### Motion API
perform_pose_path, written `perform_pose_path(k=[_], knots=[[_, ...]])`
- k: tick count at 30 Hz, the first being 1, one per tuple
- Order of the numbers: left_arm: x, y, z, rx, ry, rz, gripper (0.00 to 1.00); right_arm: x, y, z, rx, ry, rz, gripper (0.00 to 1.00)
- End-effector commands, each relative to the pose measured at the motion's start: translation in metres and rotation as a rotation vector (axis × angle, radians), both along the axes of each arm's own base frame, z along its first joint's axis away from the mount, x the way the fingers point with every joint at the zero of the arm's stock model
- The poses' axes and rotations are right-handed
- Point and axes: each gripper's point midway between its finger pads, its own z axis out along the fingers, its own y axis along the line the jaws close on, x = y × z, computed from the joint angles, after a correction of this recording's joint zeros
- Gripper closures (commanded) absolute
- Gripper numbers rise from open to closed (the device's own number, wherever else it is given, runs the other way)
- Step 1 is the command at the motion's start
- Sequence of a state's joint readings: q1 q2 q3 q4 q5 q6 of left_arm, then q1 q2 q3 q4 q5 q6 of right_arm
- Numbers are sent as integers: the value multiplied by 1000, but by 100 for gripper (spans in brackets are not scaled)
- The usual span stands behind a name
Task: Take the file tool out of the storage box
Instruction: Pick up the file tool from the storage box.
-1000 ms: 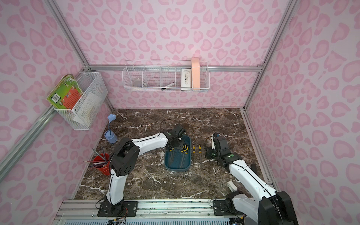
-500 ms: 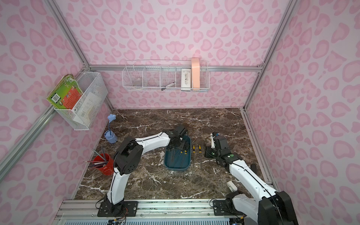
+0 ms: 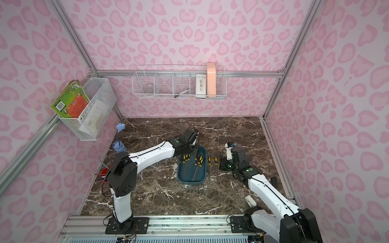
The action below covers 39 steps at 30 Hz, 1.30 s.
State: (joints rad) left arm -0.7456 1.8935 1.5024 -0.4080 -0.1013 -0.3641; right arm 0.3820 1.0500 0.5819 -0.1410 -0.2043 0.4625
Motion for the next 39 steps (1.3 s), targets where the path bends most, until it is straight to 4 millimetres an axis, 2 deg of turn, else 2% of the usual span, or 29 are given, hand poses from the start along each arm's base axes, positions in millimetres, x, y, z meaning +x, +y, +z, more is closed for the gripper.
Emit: perform_pose_path(k=[1, 2, 5, 7, 10, 13, 16, 19, 22, 29, 34, 39], knots=[[-2, -16, 58, -195, -103, -79, 100, 2, 12, 24, 70, -102, 59, 89], [-6, -17, 70, -248, -123, -103, 100, 1, 15, 30, 87, -125, 72, 86], [-18, -18, 126, -453, -210, -185, 100, -5, 24, 53, 161, -201, 126, 79], [-32, -14, 156, -599, -246, -232, 100, -15, 34, 74, 239, -268, 192, 75], [-58, -9, 186, -793, -306, -314, 100, -35, 51, 102, 357, -337, 330, 73], [-84, -1, 206, -963, -360, -374, 100, -55, 66, 125, 464, -384, 451, 70], [-107, 3, 227, -1100, -402, -461, 100, -75, 88, 136, 505, -392, 573, 69], [-118, 3, 237, -1160, -393, -510, 100, -94, 111, 137, 513, -393, 673, 67], [-120, 12, 240, -1150, -443, -481, 100, -103, 124, 135, 518, -386, 713, 66], [-131, 19, 244, -1106, -474, -488, 100, -101, 137, 141, 531, -375, 742, 65], [-132, 20, 239, -1072, -478, -483, 100, -104, 142, 155, 583, -396, 773, 65], [-132, 21, 239, -1057, -485, -478, 100, -103, 146, 157, 593, -392, 777, 65]])
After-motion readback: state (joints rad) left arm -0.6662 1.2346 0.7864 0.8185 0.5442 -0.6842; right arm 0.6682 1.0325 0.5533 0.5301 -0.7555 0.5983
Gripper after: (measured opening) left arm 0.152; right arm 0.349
